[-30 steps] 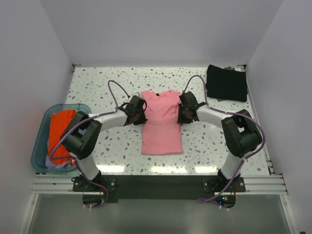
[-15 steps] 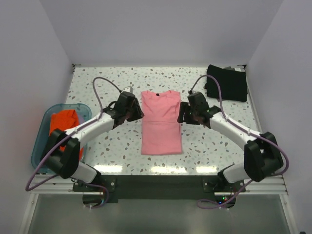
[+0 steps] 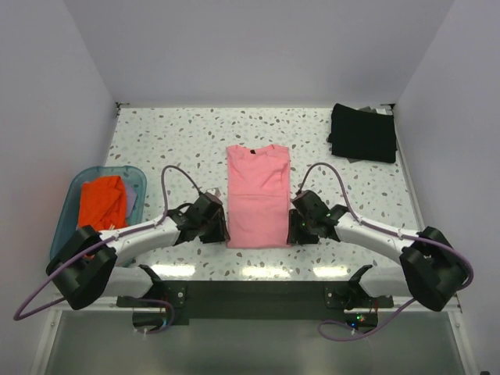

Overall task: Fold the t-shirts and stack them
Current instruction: Fold the tshirt

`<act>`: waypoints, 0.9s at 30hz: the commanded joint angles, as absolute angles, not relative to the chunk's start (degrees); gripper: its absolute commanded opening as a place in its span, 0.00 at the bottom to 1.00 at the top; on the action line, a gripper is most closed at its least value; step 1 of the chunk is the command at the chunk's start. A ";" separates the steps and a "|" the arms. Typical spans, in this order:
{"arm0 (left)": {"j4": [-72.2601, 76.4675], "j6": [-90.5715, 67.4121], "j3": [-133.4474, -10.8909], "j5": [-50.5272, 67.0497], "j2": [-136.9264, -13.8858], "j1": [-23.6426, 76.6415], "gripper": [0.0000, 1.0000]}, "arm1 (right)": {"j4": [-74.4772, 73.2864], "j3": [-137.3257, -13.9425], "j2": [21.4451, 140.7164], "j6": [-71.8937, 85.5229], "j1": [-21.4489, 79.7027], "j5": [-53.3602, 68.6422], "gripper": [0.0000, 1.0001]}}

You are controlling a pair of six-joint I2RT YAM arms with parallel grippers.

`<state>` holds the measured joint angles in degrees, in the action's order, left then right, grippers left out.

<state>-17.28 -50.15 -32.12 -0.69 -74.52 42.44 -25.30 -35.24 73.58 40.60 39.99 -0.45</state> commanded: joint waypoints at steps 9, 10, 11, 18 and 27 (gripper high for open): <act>-17.05 -53.88 -28.48 -0.35 -71.89 44.82 0.40 | -23.20 -29.97 71.19 45.53 42.01 1.13 0.43; -17.14 -54.05 -28.30 -0.35 -71.98 45.26 0.40 | -23.12 -29.97 70.93 45.61 42.10 1.23 0.44; -17.14 -54.49 -27.78 -0.26 -71.90 45.52 0.40 | -23.03 -29.80 70.67 45.88 42.10 1.49 0.44; -16.79 -56.60 -27.25 0.88 -73.03 48.33 0.40 | -22.33 -29.45 69.61 47.90 42.10 3.86 0.44; -17.31 -59.06 -26.81 -2.46 -74.88 49.31 0.30 | -19.69 -27.42 70.14 49.31 42.19 4.04 0.37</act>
